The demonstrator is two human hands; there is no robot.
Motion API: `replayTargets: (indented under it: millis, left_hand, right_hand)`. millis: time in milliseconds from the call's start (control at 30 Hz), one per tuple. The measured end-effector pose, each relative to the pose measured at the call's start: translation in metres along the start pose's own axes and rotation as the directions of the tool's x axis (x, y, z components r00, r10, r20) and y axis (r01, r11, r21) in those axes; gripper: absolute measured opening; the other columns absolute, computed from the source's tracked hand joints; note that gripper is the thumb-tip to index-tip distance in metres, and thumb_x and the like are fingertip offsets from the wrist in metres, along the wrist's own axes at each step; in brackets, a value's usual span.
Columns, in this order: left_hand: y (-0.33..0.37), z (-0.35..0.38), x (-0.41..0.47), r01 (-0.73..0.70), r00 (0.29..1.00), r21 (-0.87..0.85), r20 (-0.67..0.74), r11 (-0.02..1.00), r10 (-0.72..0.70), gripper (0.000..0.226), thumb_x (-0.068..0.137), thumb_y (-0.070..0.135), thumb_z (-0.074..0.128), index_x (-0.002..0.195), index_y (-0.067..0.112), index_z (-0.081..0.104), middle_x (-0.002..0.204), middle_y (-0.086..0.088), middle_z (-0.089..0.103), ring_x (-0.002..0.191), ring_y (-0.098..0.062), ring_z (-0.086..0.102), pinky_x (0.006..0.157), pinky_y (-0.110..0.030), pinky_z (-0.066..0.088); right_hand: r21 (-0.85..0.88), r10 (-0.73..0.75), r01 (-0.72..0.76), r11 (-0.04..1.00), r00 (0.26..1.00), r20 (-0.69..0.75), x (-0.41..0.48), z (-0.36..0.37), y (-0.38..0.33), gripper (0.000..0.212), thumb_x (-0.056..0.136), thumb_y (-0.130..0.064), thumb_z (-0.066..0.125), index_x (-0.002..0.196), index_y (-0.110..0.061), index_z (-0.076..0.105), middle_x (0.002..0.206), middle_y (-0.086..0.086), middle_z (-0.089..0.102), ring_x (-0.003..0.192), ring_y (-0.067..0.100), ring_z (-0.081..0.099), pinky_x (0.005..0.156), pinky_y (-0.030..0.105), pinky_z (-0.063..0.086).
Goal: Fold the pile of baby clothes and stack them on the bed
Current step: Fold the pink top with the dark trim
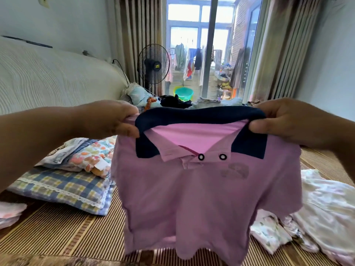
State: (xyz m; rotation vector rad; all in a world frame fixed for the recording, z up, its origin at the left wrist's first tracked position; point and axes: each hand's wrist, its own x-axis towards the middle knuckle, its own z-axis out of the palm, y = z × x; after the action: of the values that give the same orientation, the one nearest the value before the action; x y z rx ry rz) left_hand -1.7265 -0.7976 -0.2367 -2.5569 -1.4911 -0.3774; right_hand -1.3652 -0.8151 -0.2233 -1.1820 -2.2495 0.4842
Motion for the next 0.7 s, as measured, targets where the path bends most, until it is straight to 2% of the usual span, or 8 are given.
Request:
replayTargets:
  millis: [67, 167, 267, 367, 433, 533, 600, 700]
  left_hand:
    - [-0.008, -0.002, 0.001, -0.094, 0.989, -0.024, -0.119, 0.995, 0.091, 0.073, 0.061, 0.096, 0.025, 0.060, 0.025, 0.040, 0.062, 0.008, 0.044, 0.057, -0.005, 0.043, 0.054, -0.020, 0.030]
    - [-0.014, -0.005, -0.002, -0.052, 0.993, -0.318, -0.113, 0.947, 0.017, 0.070, 0.064, 0.092, 0.039, 0.065, 0.023, 0.056, 0.060, 0.008, 0.056, 0.056, -0.005, 0.050, 0.056, -0.025, 0.041]
    - [-0.021, -0.003, -0.004, 0.036, 0.998, -0.684, -0.019, 0.729, -0.066, 0.071, 0.053, 0.081, 0.069, 0.083, 0.017, 0.072, 0.085, -0.011, 0.071, 0.076, -0.027, 0.065, 0.074, -0.043, 0.051]
    - [-0.029, 0.014, 0.000, 0.150, 0.989, -0.825, 0.129, 0.544, -0.077, 0.079, 0.043, 0.065, 0.086, 0.087, 0.001, 0.070, 0.089, -0.018, 0.070, 0.073, -0.022, 0.065, 0.062, -0.029, 0.055]
    - [-0.034, 0.034, 0.007, 0.279, 0.960, -0.813, 0.252, 0.510, -0.124, 0.071, 0.041, 0.065, 0.085, 0.076, 0.005, 0.071, 0.077, -0.013, 0.067, 0.064, -0.016, 0.062, 0.053, -0.022, 0.052]
    - [-0.047, 0.079, 0.025, 0.444, 0.893, -0.588, 0.352, 0.676, -0.280, 0.066, 0.051, 0.078, 0.072, 0.065, 0.014, 0.060, 0.070, 0.014, 0.045, 0.060, 0.002, 0.052, 0.052, -0.017, 0.039]
    - [-0.066, 0.125, 0.041, 0.472, 0.865, -0.369, 0.372, 0.801, -0.338, 0.062, 0.066, 0.078, 0.060, 0.066, 0.016, 0.056, 0.069, 0.017, 0.040, 0.060, 0.004, 0.048, 0.054, -0.019, 0.036]
    - [-0.093, 0.200, 0.063, 0.528, 0.803, -0.158, 0.413, 0.835, -0.429, 0.045, 0.089, 0.057, 0.053, 0.070, 0.017, 0.057, 0.072, 0.006, 0.058, 0.068, -0.009, 0.052, 0.058, -0.026, 0.036]
  right_hand:
    - [0.100, -0.051, 0.046, 0.994, 0.997, 0.057, -0.002, -0.007, 0.008, 0.086, 0.048, -0.086, 0.063, 0.100, -0.018, 0.070, 0.092, 0.012, 0.072, 0.085, 0.036, 0.069, 0.080, 0.054, 0.054]
    - [0.307, -0.106, 0.061, 0.950, 0.985, 0.135, 0.002, -0.015, 0.024, 0.091, 0.058, -0.078, 0.069, 0.112, -0.005, 0.064, 0.101, 0.025, 0.068, 0.089, 0.040, 0.067, 0.079, 0.052, 0.052]
    - [0.437, -0.052, -0.047, 0.898, 0.976, 0.212, 0.011, -0.021, 0.038, 0.083, 0.049, -0.056, 0.088, 0.108, -0.002, 0.067, 0.105, 0.029, 0.068, 0.085, 0.035, 0.069, 0.068, 0.038, 0.059]
    - [0.379, 0.055, -0.154, 0.912, 0.964, 0.259, 0.026, -0.014, 0.057, 0.090, 0.044, -0.051, 0.091, 0.106, 0.007, 0.060, 0.107, 0.030, 0.065, 0.087, 0.038, 0.061, 0.074, 0.045, 0.053]
    - [0.315, 0.147, -0.243, 0.918, 0.943, 0.299, 0.042, 0.001, 0.071, 0.087, 0.049, -0.051, 0.090, 0.099, 0.012, 0.056, 0.096, 0.028, 0.062, 0.083, 0.034, 0.053, 0.072, 0.047, 0.046]
    - [0.170, 0.299, -0.381, 0.909, 0.879, 0.371, 0.070, 0.040, 0.096, 0.029, 0.072, -0.039, 0.074, 0.074, -0.010, 0.068, 0.077, 0.012, 0.066, 0.064, 0.018, 0.060, 0.058, 0.030, 0.050]
    - [-0.049, 0.392, -0.402, 0.914, 0.846, 0.361, 0.094, 0.074, 0.125, 0.025, 0.086, -0.038, 0.066, 0.072, -0.017, 0.065, 0.068, 0.000, 0.061, 0.057, 0.007, 0.054, 0.054, 0.024, 0.044]
    - [-0.321, 0.462, -0.359, 0.876, 0.813, 0.353, 0.130, 0.134, 0.178, 0.030, 0.091, -0.043, 0.059, 0.071, -0.020, 0.059, 0.069, -0.006, 0.056, 0.064, 0.009, 0.050, 0.059, 0.026, 0.040]
